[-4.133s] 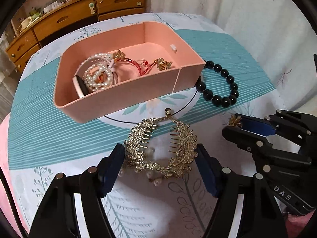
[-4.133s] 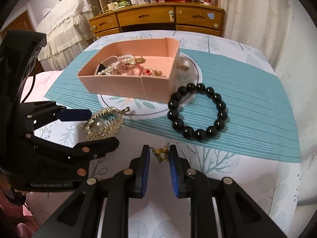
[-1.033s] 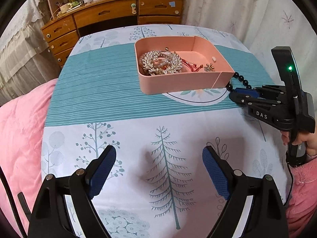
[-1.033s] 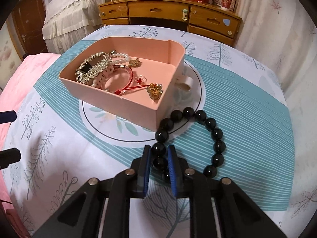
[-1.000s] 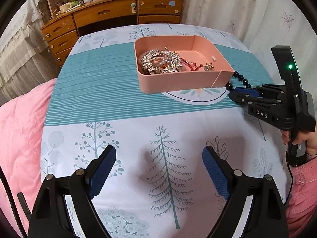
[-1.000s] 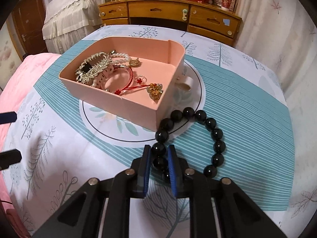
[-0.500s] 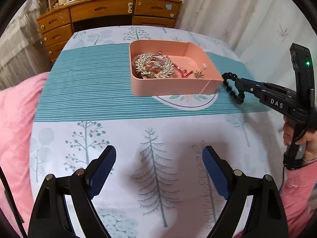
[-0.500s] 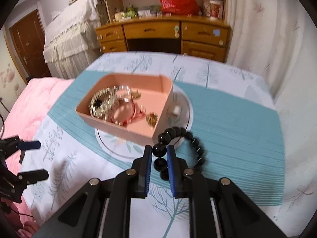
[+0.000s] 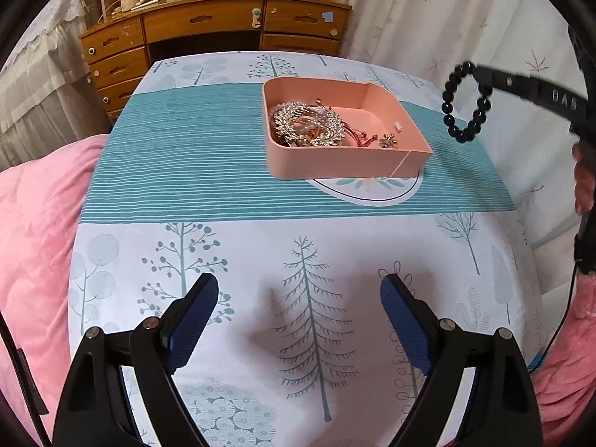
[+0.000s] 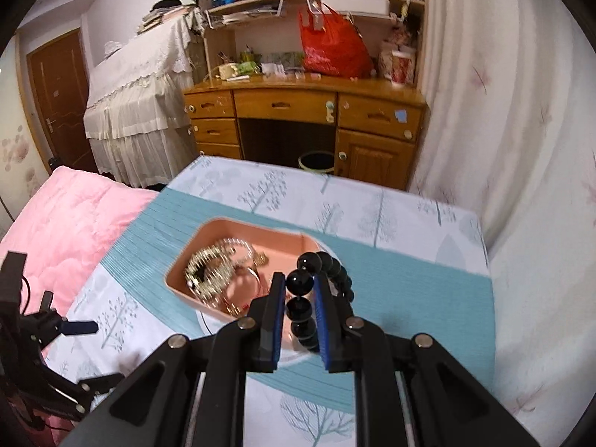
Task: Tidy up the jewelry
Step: 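Lift the black bead bracelet with the right tool and lower it into the pink box, then open the right tool and withdraw it from the box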
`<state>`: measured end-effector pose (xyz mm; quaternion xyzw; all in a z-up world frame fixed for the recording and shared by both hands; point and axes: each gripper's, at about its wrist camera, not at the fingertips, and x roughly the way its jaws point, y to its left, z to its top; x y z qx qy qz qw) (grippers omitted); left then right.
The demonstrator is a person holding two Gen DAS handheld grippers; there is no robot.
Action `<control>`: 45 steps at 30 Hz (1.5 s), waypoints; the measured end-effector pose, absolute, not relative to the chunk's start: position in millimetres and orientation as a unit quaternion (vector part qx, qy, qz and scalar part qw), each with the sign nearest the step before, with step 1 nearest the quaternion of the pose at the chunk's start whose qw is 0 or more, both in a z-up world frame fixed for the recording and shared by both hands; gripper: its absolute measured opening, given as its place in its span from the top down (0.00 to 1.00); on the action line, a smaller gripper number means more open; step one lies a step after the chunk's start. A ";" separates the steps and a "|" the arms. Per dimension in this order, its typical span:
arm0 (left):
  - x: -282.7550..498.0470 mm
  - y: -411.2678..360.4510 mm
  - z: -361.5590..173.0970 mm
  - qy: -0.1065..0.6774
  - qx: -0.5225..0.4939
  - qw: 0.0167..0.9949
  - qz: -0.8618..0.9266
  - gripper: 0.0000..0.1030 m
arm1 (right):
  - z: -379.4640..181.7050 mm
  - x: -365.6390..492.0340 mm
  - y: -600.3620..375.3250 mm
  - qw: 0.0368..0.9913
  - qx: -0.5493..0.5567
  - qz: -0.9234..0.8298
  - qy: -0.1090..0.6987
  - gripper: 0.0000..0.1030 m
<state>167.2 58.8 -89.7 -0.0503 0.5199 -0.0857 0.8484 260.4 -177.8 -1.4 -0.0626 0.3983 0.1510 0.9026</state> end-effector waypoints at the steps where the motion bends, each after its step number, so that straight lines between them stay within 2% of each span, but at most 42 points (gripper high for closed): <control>1: 166.9 59.8 -89.4 0.519 -0.053 0.849 -0.086 0.15 | 1.5 261.2 -174.5 0.903 -0.063 0.155 0.395 0.86; 10: 166.2 72.9 -92.4 0.520 -0.065 0.849 -0.075 0.15 | 16.7 278.1 -133.8 0.900 -0.045 0.215 0.376 0.86; 18: 161.9 81.4 -94.3 0.516 -0.072 0.851 -0.072 0.15 | -30.1 290.3 -110.2 0.887 -0.062 0.242 0.388 0.85; 25: 162.4 80.4 -96.2 0.519 -0.065 0.849 -0.069 0.15 | -62.7 297.3 -131.4 0.882 -0.029 0.195 0.428 0.85; 27: 162.7 79.7 -95.9 0.517 -0.063 0.851 -0.065 0.15 | -63.1 295.4 -138.6 0.883 -0.021 0.189 0.430 0.82; 29: 162.1 79.8 -94.6 0.514 -0.061 0.853 -0.060 0.15 | -60.2 290.6 -143.9 0.885 -0.025 0.176 0.430 0.74; 33: 160.8 78.2 -90.0 0.502 -0.059 0.861 -0.052 0.15 | -51.5 275.6 -150.2 0.890 -0.030 0.172 0.421 0.69; 38: 160.3 71.4 -86.0 0.490 -0.050 0.869 -0.045 0.15 | -49.1 244.0 -155.6 0.898 -0.004 0.153 0.413 0.50; 40: 160.8 66.8 -84.4 0.487 -0.048 0.871 -0.046 0.15 | -54.1 233.8 -156.6 0.892 0.004 0.138 0.429 0.46; 45: 165.0 54.8 -79.2 0.488 -0.045 0.871 -0.046 0.14 | -65.4 205.8 -156.2 0.883 -0.001 0.098 0.459 0.46</control>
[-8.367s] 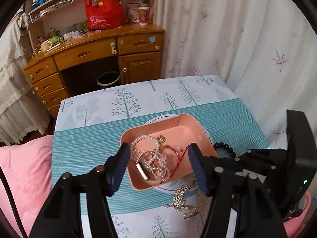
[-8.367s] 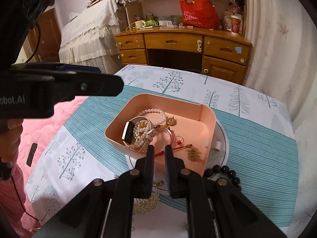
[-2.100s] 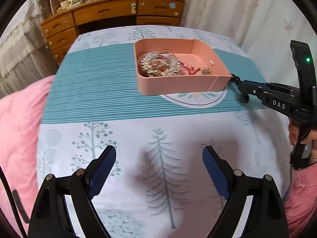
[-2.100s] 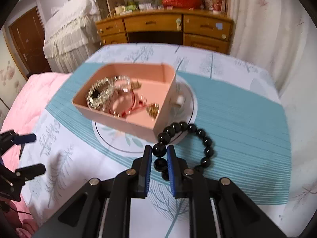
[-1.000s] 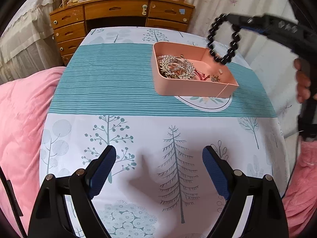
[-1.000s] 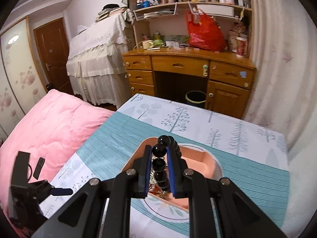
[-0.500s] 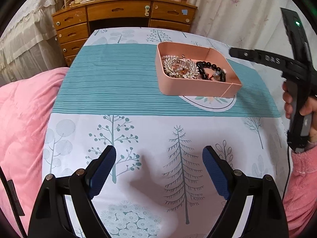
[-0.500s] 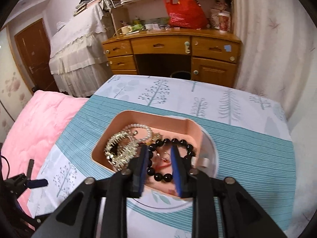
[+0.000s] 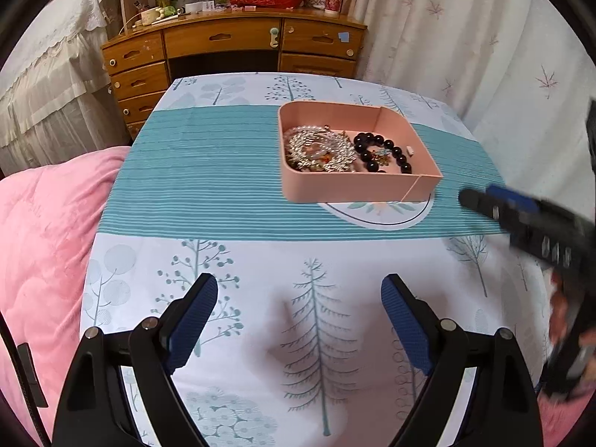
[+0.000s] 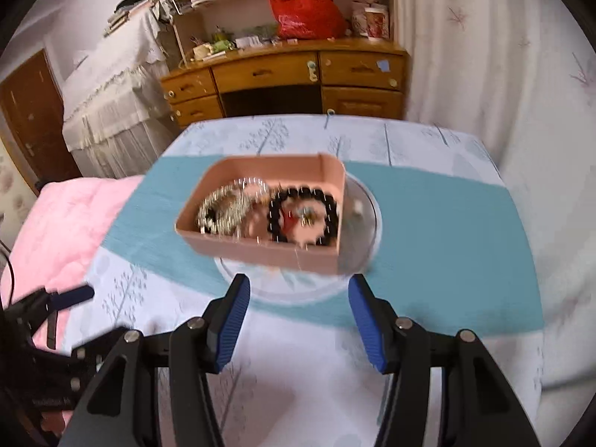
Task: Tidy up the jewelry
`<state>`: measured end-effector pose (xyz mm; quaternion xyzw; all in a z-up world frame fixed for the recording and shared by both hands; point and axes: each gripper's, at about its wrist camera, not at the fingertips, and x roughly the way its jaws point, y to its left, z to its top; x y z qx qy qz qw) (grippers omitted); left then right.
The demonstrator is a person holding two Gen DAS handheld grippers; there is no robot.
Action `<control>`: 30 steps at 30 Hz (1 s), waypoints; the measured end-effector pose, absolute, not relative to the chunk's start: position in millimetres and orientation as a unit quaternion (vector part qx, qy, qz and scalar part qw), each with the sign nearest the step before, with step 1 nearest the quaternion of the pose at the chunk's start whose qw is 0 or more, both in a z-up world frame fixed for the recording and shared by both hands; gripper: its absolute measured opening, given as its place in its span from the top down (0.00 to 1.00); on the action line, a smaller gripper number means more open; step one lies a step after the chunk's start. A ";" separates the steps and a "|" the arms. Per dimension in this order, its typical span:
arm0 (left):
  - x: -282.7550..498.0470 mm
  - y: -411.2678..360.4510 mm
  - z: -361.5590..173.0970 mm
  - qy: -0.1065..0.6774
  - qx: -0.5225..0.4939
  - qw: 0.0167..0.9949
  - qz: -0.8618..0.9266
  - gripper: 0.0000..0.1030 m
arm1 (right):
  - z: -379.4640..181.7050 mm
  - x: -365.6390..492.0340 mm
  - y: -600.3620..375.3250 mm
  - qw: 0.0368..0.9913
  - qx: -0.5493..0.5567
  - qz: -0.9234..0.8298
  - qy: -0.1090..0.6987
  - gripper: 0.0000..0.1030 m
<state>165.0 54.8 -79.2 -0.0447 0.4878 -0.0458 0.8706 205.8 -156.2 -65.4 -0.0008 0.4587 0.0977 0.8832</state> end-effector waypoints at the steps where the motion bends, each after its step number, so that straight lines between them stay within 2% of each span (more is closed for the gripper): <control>1: 165.8 52.9 -76.9 0.488 -0.041 0.871 -0.044 0.14 | -65.7 200.4 -156.3 0.882 0.001 0.095 0.462 0.46; 6: 173.0 41.4 -60.0 0.491 -0.019 0.870 -0.023 0.14 | -55.7 180.1 -156.4 0.872 0.024 0.098 0.479 0.46; 10: 177.2 33.8 -43.1 0.496 -0.006 0.868 -0.014 0.13 | -38.7 166.9 -148.0 0.879 -0.015 0.088 0.468 0.44; 18: 177.6 28.7 -4.1 0.480 -0.015 0.877 -0.011 0.12 | 2.9 153.6 -149.4 0.903 -0.029 0.080 0.421 0.29; 21: 177.6 24.1 4.9 0.467 -0.003 0.884 -0.010 0.07 | 7.8 158.3 -154.1 0.900 -0.021 0.076 0.429 0.28; 28: 177.8 19.3 13.9 0.444 0.008 0.896 -0.006 0.06 | 3.9 166.1 -158.5 0.890 -0.010 0.074 0.449 0.27; 30: 177.3 18.7 14.3 0.442 0.011 0.897 -0.005 0.06 | 2.4 166.2 -161.0 0.887 0.001 0.079 0.454 0.22</control>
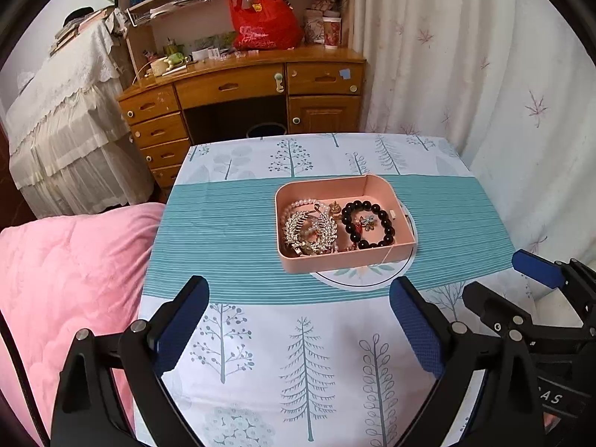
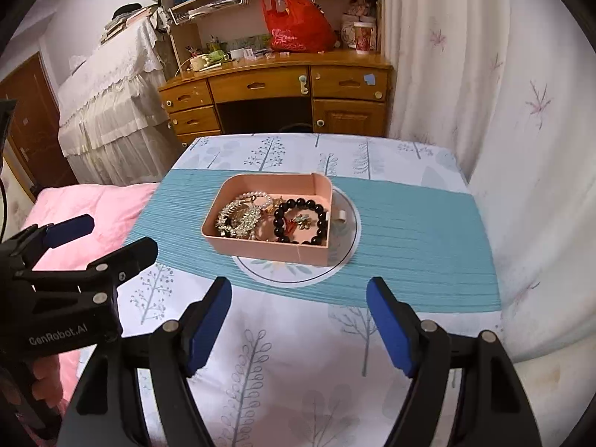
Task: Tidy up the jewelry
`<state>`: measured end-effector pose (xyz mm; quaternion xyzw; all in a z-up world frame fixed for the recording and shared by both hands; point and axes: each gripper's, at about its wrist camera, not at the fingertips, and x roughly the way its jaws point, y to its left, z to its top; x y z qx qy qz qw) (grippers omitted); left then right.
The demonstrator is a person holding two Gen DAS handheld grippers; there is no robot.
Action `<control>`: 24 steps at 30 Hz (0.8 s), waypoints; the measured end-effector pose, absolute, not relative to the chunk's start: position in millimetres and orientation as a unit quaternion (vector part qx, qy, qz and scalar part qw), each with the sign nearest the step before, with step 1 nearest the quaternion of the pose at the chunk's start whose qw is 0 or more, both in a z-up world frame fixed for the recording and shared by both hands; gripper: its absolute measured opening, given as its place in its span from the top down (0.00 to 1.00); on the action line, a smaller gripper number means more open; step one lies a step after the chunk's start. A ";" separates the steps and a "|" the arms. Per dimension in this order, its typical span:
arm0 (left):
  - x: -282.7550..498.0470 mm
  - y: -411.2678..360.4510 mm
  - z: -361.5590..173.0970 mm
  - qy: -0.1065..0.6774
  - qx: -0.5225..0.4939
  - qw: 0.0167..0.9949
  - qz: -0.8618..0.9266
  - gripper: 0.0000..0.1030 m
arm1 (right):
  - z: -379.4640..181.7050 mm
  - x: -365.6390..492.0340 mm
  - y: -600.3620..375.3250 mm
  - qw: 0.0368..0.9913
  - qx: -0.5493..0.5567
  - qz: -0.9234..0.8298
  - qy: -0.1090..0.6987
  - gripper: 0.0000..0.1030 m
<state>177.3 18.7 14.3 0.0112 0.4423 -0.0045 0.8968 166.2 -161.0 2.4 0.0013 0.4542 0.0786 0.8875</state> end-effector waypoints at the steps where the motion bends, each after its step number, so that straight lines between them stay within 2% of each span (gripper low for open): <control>1: 176.9 18.6 14.8 0.442 0.013 0.897 -0.003 0.06 | 2.0 166.8 -162.0 0.886 0.005 0.080 0.456 0.15; 3: 176.7 18.8 14.8 0.442 0.013 0.897 -0.001 0.03 | 3.5 166.5 -163.9 0.887 0.009 0.079 0.454 0.07; 7: 176.5 19.5 15.2 0.443 0.009 0.896 -0.003 0.01 | 8.3 164.5 -163.3 0.890 0.009 0.081 0.449 0.02; 24: 170.4 15.8 16.2 0.440 0.020 0.898 -0.001 0.01 | 11.1 155.0 -161.0 0.892 0.001 0.080 0.444 0.01</control>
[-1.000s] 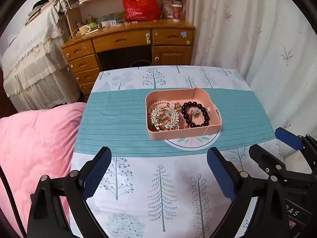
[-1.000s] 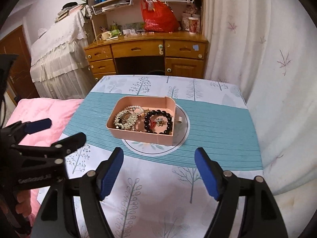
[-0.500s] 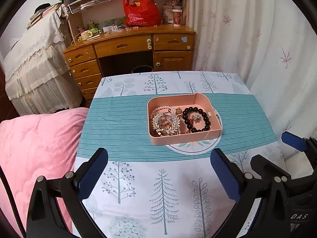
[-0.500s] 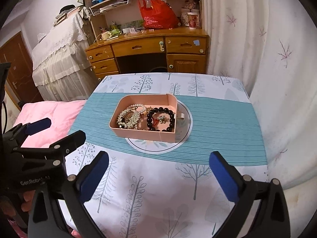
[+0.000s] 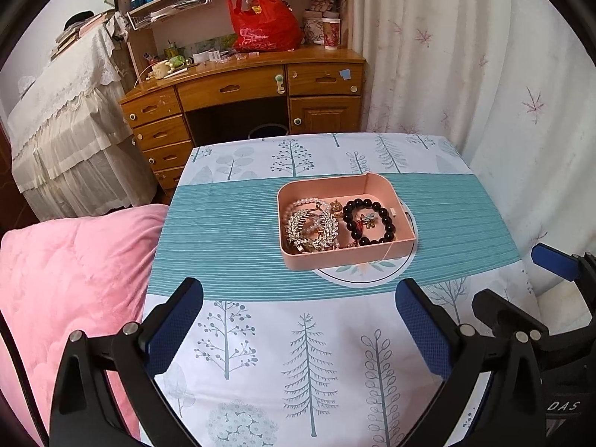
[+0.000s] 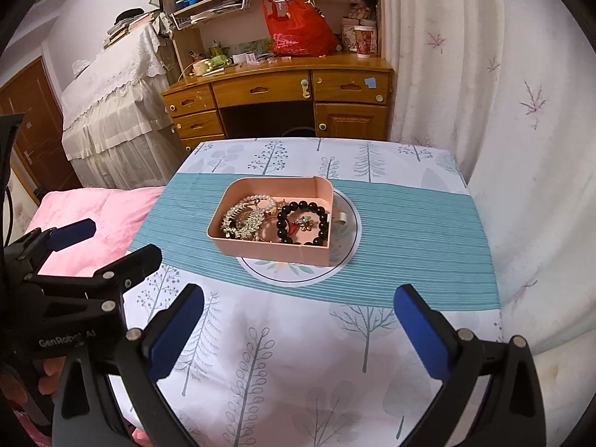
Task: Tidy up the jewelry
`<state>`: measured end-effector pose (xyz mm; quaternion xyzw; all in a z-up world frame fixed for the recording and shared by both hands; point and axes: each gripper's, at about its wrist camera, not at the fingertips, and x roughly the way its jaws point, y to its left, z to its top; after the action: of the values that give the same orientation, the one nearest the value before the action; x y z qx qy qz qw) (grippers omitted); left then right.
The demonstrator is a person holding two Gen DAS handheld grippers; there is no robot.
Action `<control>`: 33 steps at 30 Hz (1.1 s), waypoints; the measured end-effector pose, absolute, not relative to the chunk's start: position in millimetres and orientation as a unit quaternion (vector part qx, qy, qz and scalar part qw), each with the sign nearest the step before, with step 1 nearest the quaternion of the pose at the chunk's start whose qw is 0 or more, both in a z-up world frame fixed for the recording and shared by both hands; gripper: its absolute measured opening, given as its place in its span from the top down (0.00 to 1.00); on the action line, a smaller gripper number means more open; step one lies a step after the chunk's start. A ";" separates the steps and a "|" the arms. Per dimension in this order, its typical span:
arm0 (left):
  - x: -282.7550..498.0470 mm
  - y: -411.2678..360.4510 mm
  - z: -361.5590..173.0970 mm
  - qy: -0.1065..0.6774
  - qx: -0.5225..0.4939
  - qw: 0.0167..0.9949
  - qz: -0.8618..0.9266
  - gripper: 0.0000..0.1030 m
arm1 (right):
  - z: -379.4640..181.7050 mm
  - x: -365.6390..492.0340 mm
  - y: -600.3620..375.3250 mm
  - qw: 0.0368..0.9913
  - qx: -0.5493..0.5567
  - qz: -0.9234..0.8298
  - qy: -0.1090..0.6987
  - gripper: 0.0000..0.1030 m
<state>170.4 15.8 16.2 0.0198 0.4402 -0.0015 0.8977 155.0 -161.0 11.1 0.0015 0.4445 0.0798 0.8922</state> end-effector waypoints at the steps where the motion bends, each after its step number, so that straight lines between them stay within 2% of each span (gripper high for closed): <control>1: 170.1 14.8 15.4 0.441 0.021 0.897 -0.001 0.01 | 10.5 154.7 -161.7 0.892 0.001 0.077 0.445 0.01; 22: 159.1 10.4 -8.9 0.464 0.012 0.886 -0.006 0.01 | -12.1 145.6 -175.1 0.884 0.001 0.050 0.465 0.01; 33: 156.1 11.5 -4.5 0.456 0.013 0.890 -0.005 0.01 | -8.9 140.4 -169.7 0.888 -0.003 0.053 0.457 0.01</control>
<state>156.1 11.5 -4.5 0.0131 0.4561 -0.0046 0.8898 140.4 -169.7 -8.9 -0.0033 0.4570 0.0530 0.8879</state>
